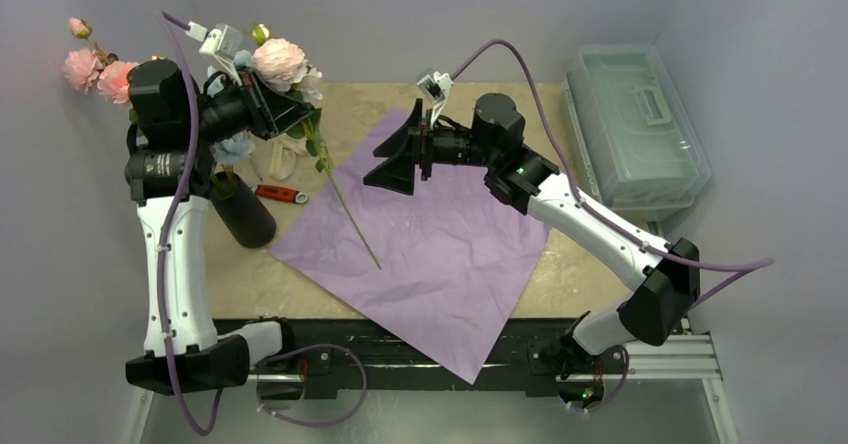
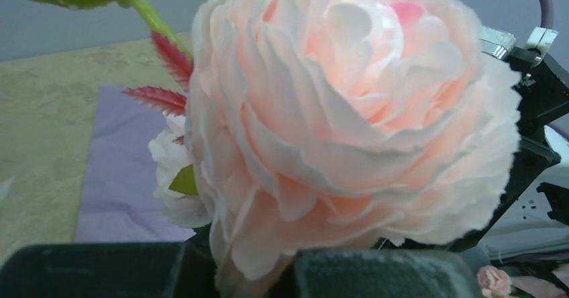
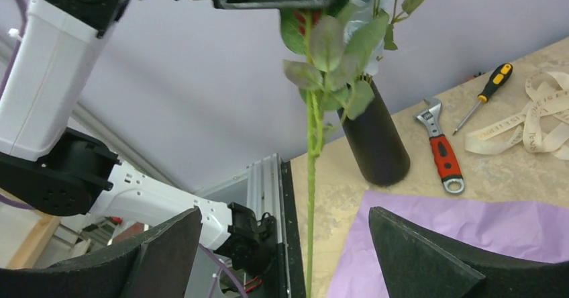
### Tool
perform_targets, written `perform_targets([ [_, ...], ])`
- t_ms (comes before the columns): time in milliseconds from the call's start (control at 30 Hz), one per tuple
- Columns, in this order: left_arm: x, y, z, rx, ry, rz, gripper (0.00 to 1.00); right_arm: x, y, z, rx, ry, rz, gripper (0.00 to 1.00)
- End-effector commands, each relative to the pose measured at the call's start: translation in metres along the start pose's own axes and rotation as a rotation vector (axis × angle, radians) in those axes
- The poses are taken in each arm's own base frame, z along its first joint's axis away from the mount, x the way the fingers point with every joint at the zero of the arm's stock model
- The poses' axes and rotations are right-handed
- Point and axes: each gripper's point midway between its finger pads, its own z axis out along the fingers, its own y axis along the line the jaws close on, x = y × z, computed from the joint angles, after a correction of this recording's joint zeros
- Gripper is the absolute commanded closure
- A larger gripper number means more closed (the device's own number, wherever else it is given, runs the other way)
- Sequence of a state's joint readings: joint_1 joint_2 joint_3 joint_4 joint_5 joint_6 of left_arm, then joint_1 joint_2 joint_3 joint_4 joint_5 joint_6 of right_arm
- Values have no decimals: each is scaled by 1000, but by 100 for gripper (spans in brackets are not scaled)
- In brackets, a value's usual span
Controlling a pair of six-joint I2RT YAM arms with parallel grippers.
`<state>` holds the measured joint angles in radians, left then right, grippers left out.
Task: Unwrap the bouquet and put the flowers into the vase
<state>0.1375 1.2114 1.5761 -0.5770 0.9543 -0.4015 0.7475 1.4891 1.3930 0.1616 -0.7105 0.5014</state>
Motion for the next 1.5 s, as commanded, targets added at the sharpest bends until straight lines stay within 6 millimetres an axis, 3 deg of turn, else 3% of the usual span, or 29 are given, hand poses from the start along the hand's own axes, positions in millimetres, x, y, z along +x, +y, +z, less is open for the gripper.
perform_targets([
  [0, -22, -32, -43, -143, -76, 247, 100, -11, 15, -11, -30, -9, -70, 2],
  [267, -63, -30, -107, -509, -235, 459, 100, -10, 14, -17, -21, 15, -121, 2],
  [500, -99, -25, -167, -827, -393, 521, 100, -3, 11, -20, -18, 37, -133, 2],
  [767, -126, -13, -208, -1060, -516, 595, 100, -1, 4, -24, 0, 41, -141, 2],
  [967, -148, 2, -211, -1131, -560, 681, 100, -1, -1, -29, 15, 41, -140, 2],
  [1100, -153, 19, -204, -1145, -562, 687, 100, -3, -7, -34, 34, 38, -137, 2],
  [1333, -147, 47, -190, -1148, -552, 672, 100, -3, -14, -38, 49, 38, -126, 2],
  [1467, -129, 71, -172, -1118, -498, 588, 100, -3, -18, -39, 59, 41, -119, 2],
])
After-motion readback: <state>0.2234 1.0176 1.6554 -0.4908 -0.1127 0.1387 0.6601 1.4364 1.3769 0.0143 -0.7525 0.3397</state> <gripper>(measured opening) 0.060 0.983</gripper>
